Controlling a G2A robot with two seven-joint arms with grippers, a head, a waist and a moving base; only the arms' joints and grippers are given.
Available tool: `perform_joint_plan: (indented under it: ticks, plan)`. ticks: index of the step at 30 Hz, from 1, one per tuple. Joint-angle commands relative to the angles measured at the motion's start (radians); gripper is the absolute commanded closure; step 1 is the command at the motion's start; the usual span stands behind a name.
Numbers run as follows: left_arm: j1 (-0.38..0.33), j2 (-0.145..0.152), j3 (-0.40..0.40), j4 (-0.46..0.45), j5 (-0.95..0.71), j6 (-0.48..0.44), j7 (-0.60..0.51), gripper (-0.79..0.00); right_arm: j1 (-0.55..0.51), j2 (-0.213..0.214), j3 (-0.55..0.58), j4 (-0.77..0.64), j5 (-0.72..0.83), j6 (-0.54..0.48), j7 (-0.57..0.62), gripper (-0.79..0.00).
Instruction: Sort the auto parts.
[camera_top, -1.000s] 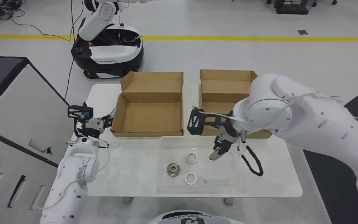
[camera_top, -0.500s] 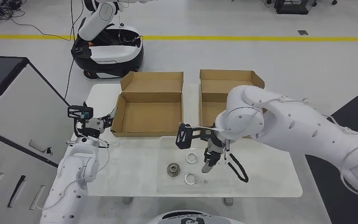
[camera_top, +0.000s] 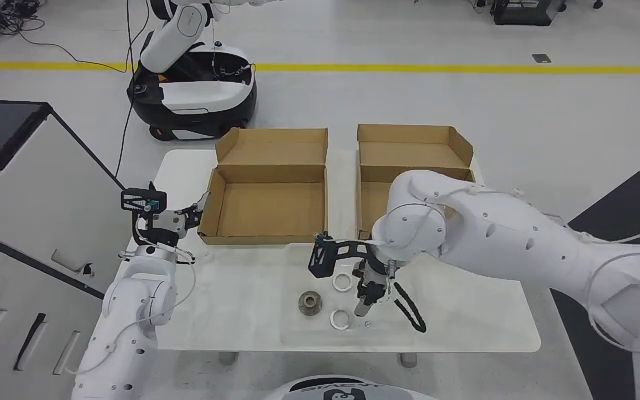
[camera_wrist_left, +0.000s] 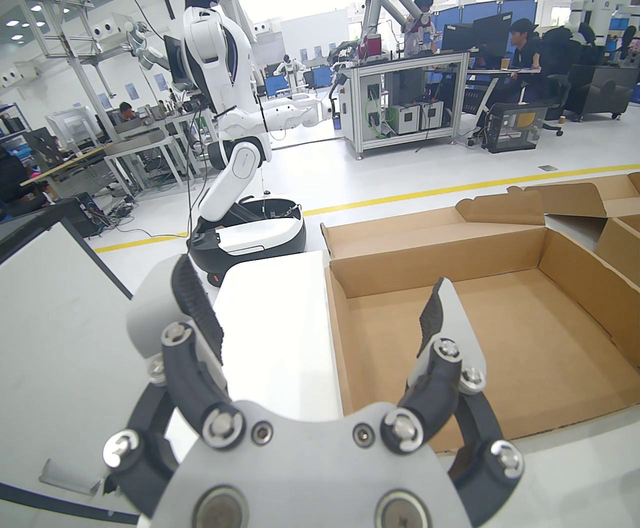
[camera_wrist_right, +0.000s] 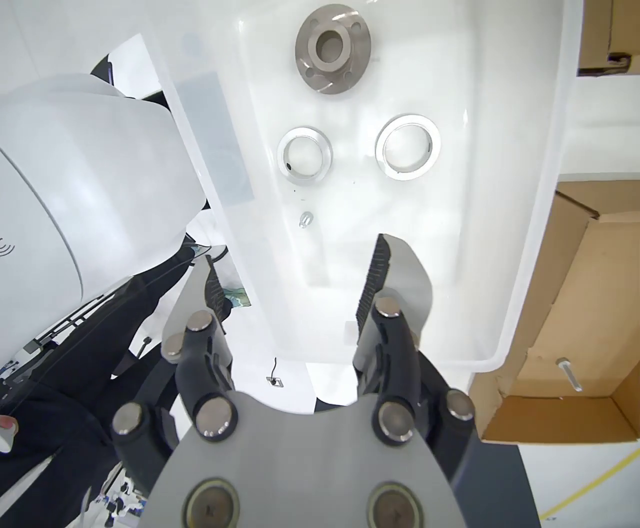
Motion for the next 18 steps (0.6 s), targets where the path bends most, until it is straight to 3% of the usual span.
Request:
perform_joint_plan:
  ticks: [1,8,18]
  plan:
    - [0.0,0.0,0.0,0.0,0.0,0.0,0.0,-0.785,-0.007,-0.003,-0.003,0.007,-0.009,0.002,0.001,-0.419]
    - [0.0,0.0,0.0,0.0,0.0,0.0,0.0,-0.785,-0.04,-0.01,-0.011,0.037,-0.035,0.01,-0.003,-0.342]
    - [0.0,0.0,0.0,0.0,0.0,0.0,0.0,-0.785,-0.069,-0.015,-0.051,0.064,-0.052,0.008,0.011,-0.326]
